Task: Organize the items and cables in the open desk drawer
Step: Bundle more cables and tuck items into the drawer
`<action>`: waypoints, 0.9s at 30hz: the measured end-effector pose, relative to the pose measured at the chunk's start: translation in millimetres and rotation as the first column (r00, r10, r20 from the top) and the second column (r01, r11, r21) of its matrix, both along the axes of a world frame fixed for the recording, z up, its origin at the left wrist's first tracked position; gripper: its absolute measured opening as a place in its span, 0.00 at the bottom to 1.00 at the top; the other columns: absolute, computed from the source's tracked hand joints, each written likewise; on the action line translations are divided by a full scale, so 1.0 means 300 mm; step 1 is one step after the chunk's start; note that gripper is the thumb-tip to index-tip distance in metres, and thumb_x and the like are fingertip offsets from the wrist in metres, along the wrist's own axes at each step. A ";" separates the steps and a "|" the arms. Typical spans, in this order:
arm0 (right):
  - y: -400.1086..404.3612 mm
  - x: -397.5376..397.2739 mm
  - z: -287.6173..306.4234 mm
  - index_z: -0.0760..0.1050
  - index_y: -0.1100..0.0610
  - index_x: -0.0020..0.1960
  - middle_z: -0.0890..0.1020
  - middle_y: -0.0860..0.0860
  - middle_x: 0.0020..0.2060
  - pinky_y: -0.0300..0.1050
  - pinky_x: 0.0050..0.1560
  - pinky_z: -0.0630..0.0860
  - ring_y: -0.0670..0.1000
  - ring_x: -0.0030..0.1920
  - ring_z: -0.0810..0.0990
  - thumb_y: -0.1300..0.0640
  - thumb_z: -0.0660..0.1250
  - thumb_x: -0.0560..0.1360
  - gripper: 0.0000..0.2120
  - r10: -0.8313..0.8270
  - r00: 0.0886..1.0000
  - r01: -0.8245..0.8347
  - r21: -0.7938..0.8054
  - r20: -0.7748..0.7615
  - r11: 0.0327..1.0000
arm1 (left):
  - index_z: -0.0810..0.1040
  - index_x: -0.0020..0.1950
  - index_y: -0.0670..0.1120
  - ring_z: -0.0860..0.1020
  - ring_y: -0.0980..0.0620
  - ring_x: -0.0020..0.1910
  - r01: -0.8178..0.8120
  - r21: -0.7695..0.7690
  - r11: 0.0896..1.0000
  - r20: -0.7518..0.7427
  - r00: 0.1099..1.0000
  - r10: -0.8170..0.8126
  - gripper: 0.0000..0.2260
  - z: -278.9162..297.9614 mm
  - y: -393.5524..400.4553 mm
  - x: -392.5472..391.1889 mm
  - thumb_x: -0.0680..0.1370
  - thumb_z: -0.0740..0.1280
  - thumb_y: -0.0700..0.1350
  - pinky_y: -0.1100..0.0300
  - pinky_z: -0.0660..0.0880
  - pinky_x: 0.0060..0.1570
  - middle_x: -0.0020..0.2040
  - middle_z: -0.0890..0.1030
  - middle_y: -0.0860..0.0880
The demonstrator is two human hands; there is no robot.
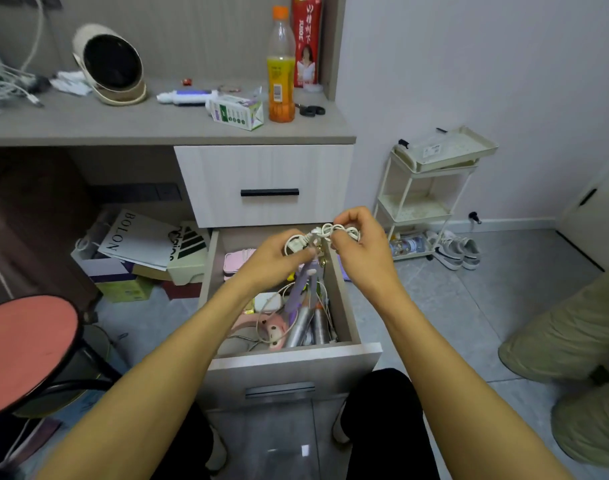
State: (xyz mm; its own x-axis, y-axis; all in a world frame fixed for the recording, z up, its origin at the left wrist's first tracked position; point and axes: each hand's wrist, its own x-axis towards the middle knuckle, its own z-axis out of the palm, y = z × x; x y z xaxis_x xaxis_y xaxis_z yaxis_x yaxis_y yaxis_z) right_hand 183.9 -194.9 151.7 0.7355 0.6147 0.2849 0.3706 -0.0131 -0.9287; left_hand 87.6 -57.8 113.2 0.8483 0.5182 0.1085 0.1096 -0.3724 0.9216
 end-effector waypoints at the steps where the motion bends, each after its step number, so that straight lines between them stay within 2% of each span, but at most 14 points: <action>1: -0.010 -0.009 0.011 0.74 0.52 0.46 0.79 0.47 0.40 0.48 0.43 0.77 0.53 0.41 0.79 0.63 0.63 0.73 0.07 0.003 1.000 -0.003 0.007 -0.002 1.000 | 0.77 0.45 0.47 0.75 0.57 0.37 -0.019 -0.007 1.000 0.008 1.000 0.019 0.03 0.025 -0.005 -0.023 0.78 0.69 0.41 0.55 0.74 0.41 0.37 0.79 0.54; 3: -0.031 -0.034 0.025 0.74 0.52 0.45 0.80 0.46 0.40 0.47 0.44 0.78 0.51 0.42 0.80 0.63 0.65 0.73 0.06 -0.003 1.000 0.003 0.007 0.003 1.000 | 0.77 0.48 0.40 0.77 0.50 0.41 -0.051 -0.067 0.996 0.016 0.999 0.052 0.03 0.066 -0.025 -0.078 0.78 0.68 0.40 0.44 0.78 0.47 0.42 0.80 0.40; 5: -0.050 -0.066 0.029 0.76 0.51 0.45 0.81 0.45 0.41 0.45 0.46 0.78 0.48 0.44 0.80 0.61 0.67 0.72 0.05 -0.003 1.000 0.003 0.018 -0.011 1.000 | 0.76 0.49 0.38 0.79 0.44 0.41 -0.107 -0.095 0.990 0.013 0.994 0.108 0.06 0.101 -0.053 -0.142 0.78 0.69 0.40 0.43 0.79 0.48 0.45 0.80 0.34; 8: -0.071 -0.120 0.000 0.77 0.52 0.46 0.81 0.45 0.42 0.43 0.46 0.78 0.45 0.44 0.80 0.60 0.69 0.73 0.04 0.016 0.998 -0.014 0.039 -0.062 0.999 | 0.76 0.47 0.40 0.81 0.48 0.38 -0.161 -0.158 0.974 0.043 0.985 0.169 0.04 0.113 -0.099 -0.237 0.78 0.69 0.40 0.55 0.80 0.37 0.40 0.81 0.40; 9: -0.079 -0.153 -0.022 0.77 0.52 0.46 0.82 0.45 0.42 0.41 0.45 0.78 0.43 0.43 0.80 0.60 0.69 0.73 0.04 0.030 0.996 -0.027 0.039 -0.081 0.999 | 0.77 0.47 0.41 0.82 0.48 0.39 -0.176 -0.194 0.965 0.042 0.981 0.187 0.03 0.099 -0.117 -0.280 0.78 0.68 0.39 0.56 0.80 0.37 0.40 0.82 0.41; 11: -0.097 -0.202 -0.075 0.78 0.50 0.44 0.82 0.43 0.41 0.40 0.46 0.78 0.42 0.44 0.80 0.60 0.69 0.74 0.05 0.066 0.993 -0.063 0.036 -0.095 0.997 | 0.79 0.48 0.44 0.83 0.45 0.42 -0.197 -0.248 0.949 0.036 0.976 0.213 0.01 0.060 -0.150 -0.343 0.79 0.68 0.39 0.54 0.81 0.40 0.43 0.84 0.41; 15: -0.113 -0.274 -0.202 0.79 0.49 0.48 0.82 0.43 0.46 0.49 0.52 0.79 0.46 0.49 0.81 0.58 0.69 0.74 0.05 0.150 0.982 -0.157 -0.059 -0.112 0.986 | 0.79 0.50 0.45 0.84 0.48 0.43 -0.274 -0.278 0.921 -0.015 0.959 0.281 0.02 -0.038 -0.187 -0.442 0.78 0.69 0.41 0.49 0.82 0.45 0.41 0.85 0.47; 18: -0.129 -0.316 -0.296 0.79 0.50 0.49 0.82 0.45 0.47 0.51 0.52 0.79 0.47 0.50 0.80 0.57 0.69 0.72 0.07 0.190 0.976 -0.202 -0.111 -0.104 0.973 | 0.79 0.49 0.46 0.83 0.51 0.43 -0.311 -0.342 0.887 -0.035 0.947 0.319 0.02 -0.113 -0.225 -0.487 0.78 0.69 0.40 0.55 0.82 0.41 0.41 0.84 0.48; 20: -0.148 -0.345 -0.355 0.79 0.50 0.49 0.82 0.44 0.46 0.49 0.51 0.78 0.46 0.48 0.80 0.60 0.68 0.73 0.07 0.210 0.968 -0.229 -0.146 -0.138 0.962 | 0.79 0.50 0.47 0.83 0.51 0.44 -0.311 -0.383 0.870 -0.037 0.946 0.322 0.04 -0.168 -0.261 -0.522 0.78 0.68 0.38 0.59 0.80 0.40 0.42 0.85 0.47; 24: -0.186 -0.385 -0.418 0.80 0.54 0.49 0.82 0.46 0.45 0.46 0.48 0.77 0.47 0.46 0.80 0.63 0.67 0.75 0.07 0.245 0.957 -0.266 -0.141 -0.153 0.954 | 0.79 0.55 0.44 0.83 0.46 0.48 -0.298 -0.335 0.894 0.017 0.947 0.321 0.08 -0.252 -0.305 -0.588 0.78 0.67 0.35 0.55 0.82 0.47 0.47 0.84 0.40; 27: -0.203 -0.413 -0.447 0.79 0.56 0.49 0.82 0.46 0.44 0.39 0.46 0.75 0.45 0.45 0.79 0.66 0.67 0.74 0.07 0.276 0.948 -0.298 -0.142 -0.157 0.944 | 0.80 0.56 0.46 0.83 0.46 0.50 -0.328 -0.325 0.887 0.019 0.936 0.352 0.10 -0.301 -0.331 -0.617 0.79 0.66 0.34 0.56 0.81 0.48 0.48 0.85 0.44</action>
